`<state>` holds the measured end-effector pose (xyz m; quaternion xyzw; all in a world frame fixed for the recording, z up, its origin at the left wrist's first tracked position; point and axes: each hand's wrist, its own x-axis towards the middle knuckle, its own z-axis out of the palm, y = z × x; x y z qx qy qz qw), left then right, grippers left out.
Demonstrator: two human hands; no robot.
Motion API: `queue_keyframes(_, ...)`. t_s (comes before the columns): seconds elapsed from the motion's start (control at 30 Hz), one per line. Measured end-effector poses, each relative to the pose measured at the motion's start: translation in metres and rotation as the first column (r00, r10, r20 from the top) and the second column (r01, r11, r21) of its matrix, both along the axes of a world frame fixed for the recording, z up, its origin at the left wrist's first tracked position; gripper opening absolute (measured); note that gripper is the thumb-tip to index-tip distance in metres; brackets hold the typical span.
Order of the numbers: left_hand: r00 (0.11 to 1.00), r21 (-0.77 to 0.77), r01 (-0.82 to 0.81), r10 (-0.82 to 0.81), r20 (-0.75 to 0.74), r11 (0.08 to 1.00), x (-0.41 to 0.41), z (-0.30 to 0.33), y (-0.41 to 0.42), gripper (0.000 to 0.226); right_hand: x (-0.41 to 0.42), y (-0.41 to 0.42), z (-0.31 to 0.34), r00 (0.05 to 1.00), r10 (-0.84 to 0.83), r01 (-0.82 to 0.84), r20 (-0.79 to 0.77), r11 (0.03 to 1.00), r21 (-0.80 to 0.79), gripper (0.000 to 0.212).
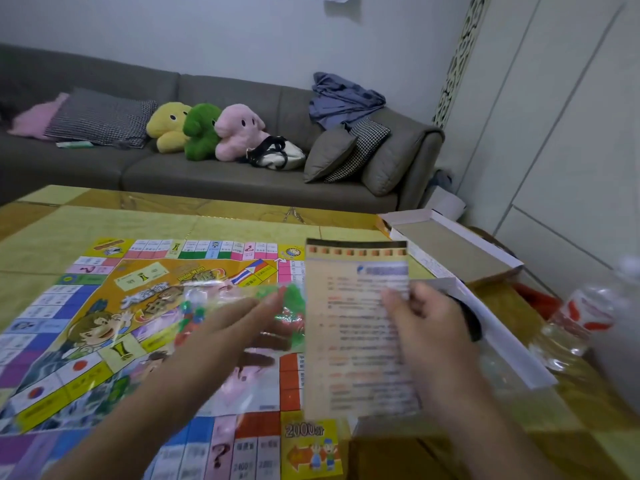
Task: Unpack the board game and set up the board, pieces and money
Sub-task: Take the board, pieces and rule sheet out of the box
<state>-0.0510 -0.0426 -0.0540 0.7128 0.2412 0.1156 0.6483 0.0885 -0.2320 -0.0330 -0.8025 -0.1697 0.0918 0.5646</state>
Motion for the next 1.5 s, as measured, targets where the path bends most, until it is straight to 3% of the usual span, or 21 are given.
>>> queue_keyframes(0.03,0.998,-0.144,0.059,-0.060,0.003,0.988,0.001,0.005,-0.015,0.048,-0.006,0.005,-0.006,0.997,0.052,-0.053,-0.050,0.998,-0.028,0.020)
queue_keyframes(0.07,0.997,-0.194,0.073,-0.076,-0.007,0.978,0.002,0.007,-0.024,0.035,-0.011,0.010,-0.012,0.991,0.101,-0.105,-0.084,0.993,-0.050,0.022)
queue_keyframes(0.13,0.999,-0.124,-0.017,0.011,-0.052,0.992,0.006,0.001,-0.031,0.018,-0.017,0.012,-0.021,0.983,0.163,-0.170,-0.086,0.982,-0.079,0.024)
queue_keyframes(0.2,0.980,-0.091,-0.183,0.175,-0.098,0.979,0.006,-0.006,-0.023,0.014,-0.017,0.004,-0.027,0.986,0.141,-0.128,0.088,0.983,-0.135,0.020)
queue_keyframes(0.27,0.944,-0.159,-0.323,0.305,-0.129,0.933,0.004,-0.006,-0.011,0.013,-0.017,-0.008,-0.033,0.943,0.177,-0.087,0.282,0.949,-0.302,0.016)
queue_keyframes(0.37,0.916,-0.234,-0.399,0.374,-0.145,0.887,0.000,-0.007,0.002,0.015,-0.033,-0.017,-0.042,0.850,0.419,-0.137,0.318,0.760,-0.635,0.023)
queue_keyframes(0.43,0.915,-0.246,-0.401,0.377,-0.142,0.882,0.000,-0.009,0.003,0.016,-0.044,-0.016,-0.052,0.807,0.505,-0.127,0.307,0.655,-0.745,0.031)
queue_keyframes(0.7,0.932,-0.239,-0.363,0.346,-0.111,0.901,0.001,-0.011,-0.011,0.014,-0.048,-0.028,-0.063,0.833,0.478,-0.082,0.277,0.603,-0.794,0.050)
queue_keyframes(0.9,0.942,-0.224,-0.334,0.319,-0.101,0.916,0.003,-0.015,-0.017,0.017,-0.051,-0.068,-0.059,0.764,0.625,-0.163,0.159,0.425,-0.890,0.035)
queue_keyframes(1.07,0.960,-0.189,-0.277,0.265,-0.088,0.942,0.007,-0.015,-0.026,0.014,-0.038,-0.119,-0.052,0.657,0.734,-0.179,0.174,0.375,-0.910,0.025)
queue_keyframes(1.13,0.964,-0.162,-0.263,0.252,-0.087,0.951,0.008,-0.013,-0.031,0.012,-0.030,-0.142,-0.037,0.686,0.687,-0.089,0.240,0.406,-0.909,0.016)
queue_keyframes(1.2,0.966,-0.110,-0.252,0.242,-0.093,0.961,0.008,-0.012,-0.031,0.010,-0.022,-0.166,-0.030,0.760,0.617,-0.107,0.202,0.426,-0.898,0.003)
queue_keyframes(1.3,0.969,-0.013,-0.225,0.223,-0.105,0.974,0.003,-0.014,-0.014,0.011,0.003,-0.200,-0.026,0.811,0.540,-0.028,0.223,0.417,-0.908,0.019)
queue_keyframes(1.4,0.972,0.066,-0.173,0.181,-0.152,0.983,-0.007,-0.018,0.012,0.016,0.028,-0.225,-0.031,0.856,0.467,0.057,0.223,0.343,-0.938,0.018)
queue_keyframes(1.5,0.970,0.033,-0.077,0.082,-0.230,0.997,-0.016,-0.020,0.033,0.032,0.048,-0.237,-0.036,0.867,0.447,0.114,0.220,0.252,-0.961,0.020)
